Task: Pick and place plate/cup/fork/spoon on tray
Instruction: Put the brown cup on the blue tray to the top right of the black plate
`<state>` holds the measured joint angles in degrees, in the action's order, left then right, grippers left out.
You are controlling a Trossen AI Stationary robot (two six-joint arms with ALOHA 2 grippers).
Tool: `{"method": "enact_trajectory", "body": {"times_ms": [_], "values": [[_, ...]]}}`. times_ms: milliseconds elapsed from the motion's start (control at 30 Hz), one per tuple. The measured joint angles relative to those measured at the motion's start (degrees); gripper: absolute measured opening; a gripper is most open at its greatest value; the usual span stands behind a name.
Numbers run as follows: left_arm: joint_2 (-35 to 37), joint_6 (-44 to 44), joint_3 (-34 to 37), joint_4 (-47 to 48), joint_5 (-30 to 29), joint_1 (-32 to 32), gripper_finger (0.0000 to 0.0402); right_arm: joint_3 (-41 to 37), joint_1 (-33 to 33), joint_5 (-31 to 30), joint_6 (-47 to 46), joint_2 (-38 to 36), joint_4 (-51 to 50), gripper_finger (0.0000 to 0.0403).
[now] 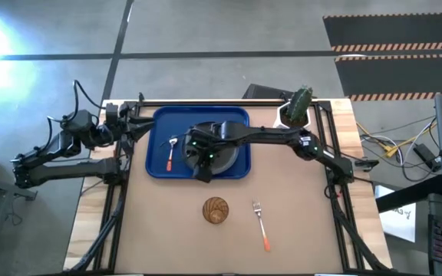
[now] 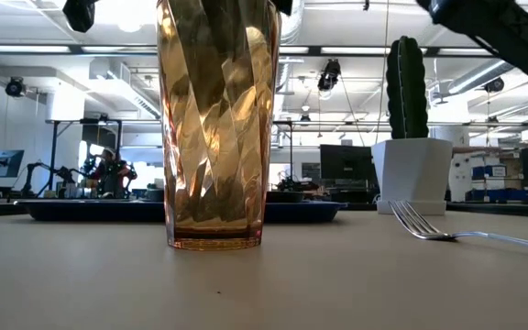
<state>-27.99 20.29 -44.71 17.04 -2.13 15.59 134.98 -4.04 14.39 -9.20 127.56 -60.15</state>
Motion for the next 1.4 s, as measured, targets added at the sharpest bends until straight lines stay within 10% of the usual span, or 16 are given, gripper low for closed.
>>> {"method": "enact_trajectory", "body": {"times_ms": [1400], "values": [[-0.11, -0.13, 0.00, 0.00, 0.00, 0.02, 0.0074, 0.00, 13.65, -1.34, -24.15, -8.10, -17.98, 0.0180]]}}
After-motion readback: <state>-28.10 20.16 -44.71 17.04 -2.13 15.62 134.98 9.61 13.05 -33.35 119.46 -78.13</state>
